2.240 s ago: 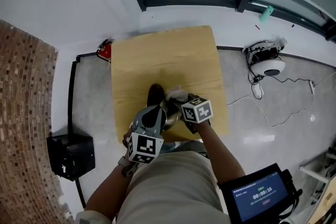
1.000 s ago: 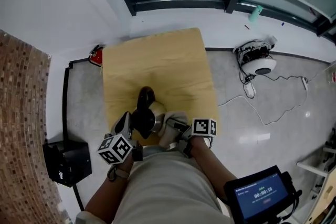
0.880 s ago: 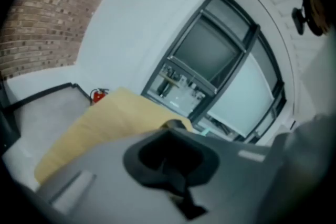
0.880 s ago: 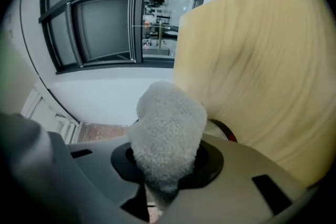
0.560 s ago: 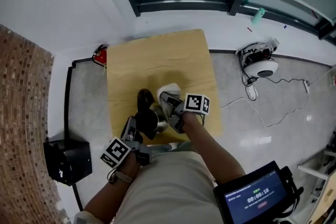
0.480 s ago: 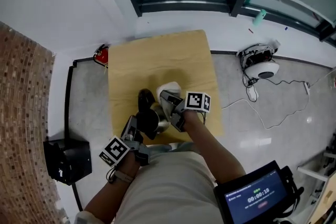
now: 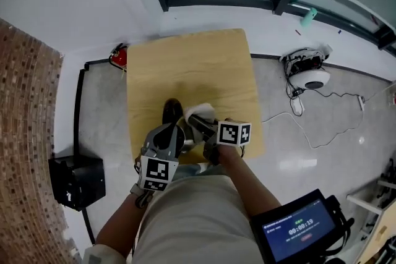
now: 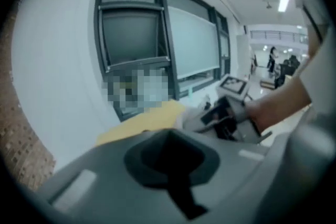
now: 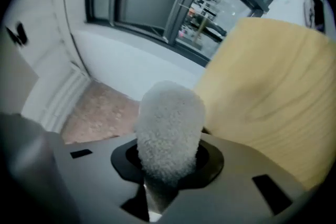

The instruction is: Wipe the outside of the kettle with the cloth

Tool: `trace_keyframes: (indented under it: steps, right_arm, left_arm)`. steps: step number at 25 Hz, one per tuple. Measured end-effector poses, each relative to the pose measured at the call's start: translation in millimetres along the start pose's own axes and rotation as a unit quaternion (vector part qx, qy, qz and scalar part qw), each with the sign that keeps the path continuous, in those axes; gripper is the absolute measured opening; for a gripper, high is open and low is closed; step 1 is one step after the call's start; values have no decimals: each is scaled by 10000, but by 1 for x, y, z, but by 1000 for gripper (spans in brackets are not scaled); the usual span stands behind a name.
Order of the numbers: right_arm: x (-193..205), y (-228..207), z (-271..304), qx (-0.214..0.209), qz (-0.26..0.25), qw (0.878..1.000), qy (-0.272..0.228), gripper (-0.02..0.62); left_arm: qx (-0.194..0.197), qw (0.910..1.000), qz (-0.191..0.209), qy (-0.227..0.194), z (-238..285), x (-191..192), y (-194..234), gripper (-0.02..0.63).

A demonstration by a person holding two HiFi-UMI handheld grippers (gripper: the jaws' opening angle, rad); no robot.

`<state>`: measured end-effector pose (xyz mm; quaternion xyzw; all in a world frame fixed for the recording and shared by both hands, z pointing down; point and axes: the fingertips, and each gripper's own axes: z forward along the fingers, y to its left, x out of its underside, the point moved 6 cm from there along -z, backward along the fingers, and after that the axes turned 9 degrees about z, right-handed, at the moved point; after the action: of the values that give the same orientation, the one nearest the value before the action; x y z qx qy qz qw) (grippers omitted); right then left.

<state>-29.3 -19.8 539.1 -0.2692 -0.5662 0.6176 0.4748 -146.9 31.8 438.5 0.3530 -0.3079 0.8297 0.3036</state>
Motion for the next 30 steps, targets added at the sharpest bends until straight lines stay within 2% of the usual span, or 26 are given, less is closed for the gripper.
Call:
trace_keyframes:
  steps: [1,2,3,5,6,7,9,10,11,13,14,15,17,18,19,21,22,23,25,26,27,29,30]
  right_arm:
    - [-1,19,-2,-539,-39,9983,-220,109]
    - [0,23,0,-721,-106,9967,-365,109]
    - [2,8,4,-465,-138,9980,-407,109]
    - [3,-40,14,463,254,9983,-259,109]
    - [1,-42,16,554,398,9975,-161,109]
    - [-2,-22,16,310,182,9993,-96,109]
    - [-6,34,19,-322,-859,9958,-12,109]
    - [-5,42,24,-293,-1236,9919,44,109]
    - [-4,31,31,27,-1369,9905,136,109]
    - [-3,-20,44,1021,-950,9892,445,109]
    - [-3,-31,47,1260,-747,9876,561,109]
    - [-3,-20,45,1159,-850,9879,576,109]
    - [-1,34,37,491,-1587,9854,362,109]
    - [1,44,35,335,-1740,9839,237,109]
    - [2,33,36,438,-1616,9857,185,109]
    - [1,-24,45,1073,-788,9904,369,109]
    - [-1,-39,50,1255,-466,9896,521,109]
    - [-4,-31,53,1228,-551,9888,645,109]
    - [-8,21,54,863,-1523,9821,693,109]
    - [-6,35,51,740,-1790,9793,594,104]
    - [-4,28,48,761,-1728,9809,466,104]
    - [-1,-22,43,1246,-845,9881,315,106]
    - [-1,-35,40,1352,-382,9897,265,104]
  left_arm:
    - [-66,10000,37,-38,0,0,-1,-3]
    - [-111,9999,64,-50,-1,2,-1,-3]
    - [-142,9999,80,-49,-1,3,-1,-3]
    - [-156,9998,73,-47,-1,2,-1,-3]
    - [-134,9999,63,-52,-2,1,-2,-3]
    - [-104,9999,54,-59,-2,0,-2,-3]
    - [-74,9999,36,-69,-2,1,-1,-3]
    - [-85,9999,31,-73,-3,3,-1,-3]
    - [-99,9999,36,-83,-3,4,-2,-3]
    - [-100,9999,49,-117,-4,3,-2,-3]
    - [-91,9999,36,-117,-5,3,-2,-3]
    - [-78,9999,8,-95,-6,3,-1,-3]
    - [-46,10000,-57,-36,-6,6,1,-3]
    - [-48,10000,-62,-22,-6,8,2,-3]
    - [-70,10000,-41,-22,-6,8,2,-3]
    - [-123,9999,14,-33,-6,8,1,-3]
    - [-138,9999,30,-43,-6,7,1,-3]
    - [-149,9999,34,-56,-5,6,1,-3]
    - [-192,9998,14,-65,-4,7,1,-3]
    - [-215,9998,6,-60,-4,8,1,-3]
    - [-223,9997,12,-57,-4,8,0,-3]
    - [-222,9997,48,-60,-4,5,0,-3]
    - [-231,9997,53,-67,-4,4,1,-3]
